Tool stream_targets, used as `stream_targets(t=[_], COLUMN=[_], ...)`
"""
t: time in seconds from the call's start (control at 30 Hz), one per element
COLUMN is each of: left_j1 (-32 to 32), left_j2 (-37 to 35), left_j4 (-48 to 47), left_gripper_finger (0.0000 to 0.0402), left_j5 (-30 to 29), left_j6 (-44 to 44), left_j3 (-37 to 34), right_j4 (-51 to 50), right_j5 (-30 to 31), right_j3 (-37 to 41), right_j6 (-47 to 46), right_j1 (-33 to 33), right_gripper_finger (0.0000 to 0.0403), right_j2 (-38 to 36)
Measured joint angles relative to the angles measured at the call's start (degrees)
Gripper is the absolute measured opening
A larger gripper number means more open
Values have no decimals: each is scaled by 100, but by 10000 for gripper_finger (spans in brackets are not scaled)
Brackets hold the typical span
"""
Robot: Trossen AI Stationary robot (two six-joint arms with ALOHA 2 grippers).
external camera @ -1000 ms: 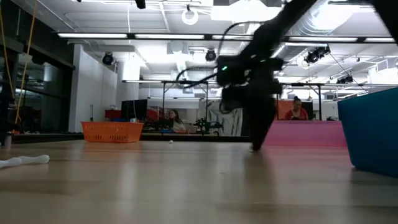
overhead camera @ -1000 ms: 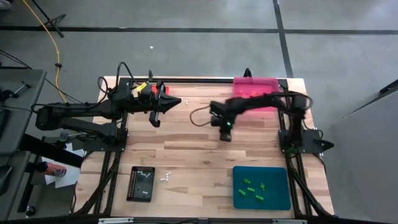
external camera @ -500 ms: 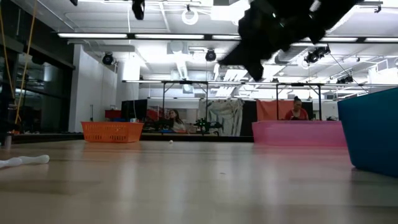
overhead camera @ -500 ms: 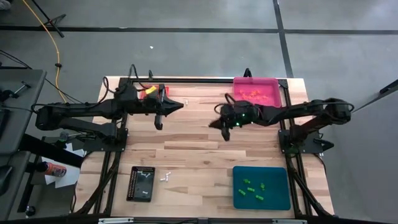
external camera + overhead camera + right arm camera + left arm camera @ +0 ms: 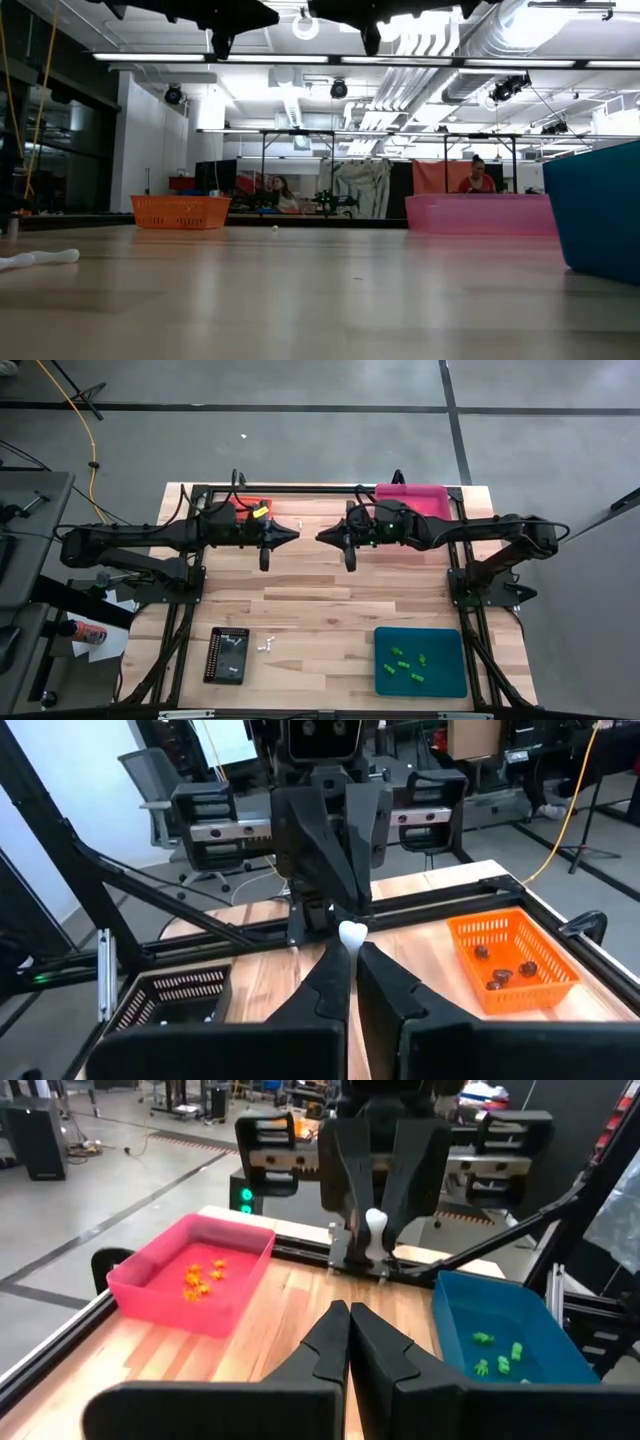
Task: Sort Halloween decoration
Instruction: Put the white bone toy into the black bin
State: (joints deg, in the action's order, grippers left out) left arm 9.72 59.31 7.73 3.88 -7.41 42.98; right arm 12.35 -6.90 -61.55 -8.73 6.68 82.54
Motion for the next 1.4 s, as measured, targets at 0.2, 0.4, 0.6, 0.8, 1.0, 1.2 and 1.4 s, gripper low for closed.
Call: stream_targets(t=[0.2,0.4,0.6,0.8,1.0,1.2,1.4], left_j1=[0,0,8,55,57,61,63], left_j2=[-4,-4,-4,-69,-169,-216,-216], left_j4=[92,131,212,790,1244,1333,1352], left_gripper_finger=[0,0,0,0,0,0,0], left_j5=[0,0,-29,-402,-618,-629,-631], left_j6=[-45,-93,-23,52,20,-90,-133], left_j3=[0,0,0,-2,-8,-2,-2], right_j4=[-58,-52,-36,7,1147,2855,2901], right_j5=[-23,-34,-29,-34,-172,-775,-1661], right_j3=[-21,-21,-24,-31,-25,-554,-2144], right_j6=[-22,-35,-27,-27,-396,-1009,-1097], right_j1=[0,0,-30,-256,-597,-833,-1237], right_gripper_finger=[0,0,0,0,0,0,0], right_j2=[0,0,47,710,2127,3730,4966])
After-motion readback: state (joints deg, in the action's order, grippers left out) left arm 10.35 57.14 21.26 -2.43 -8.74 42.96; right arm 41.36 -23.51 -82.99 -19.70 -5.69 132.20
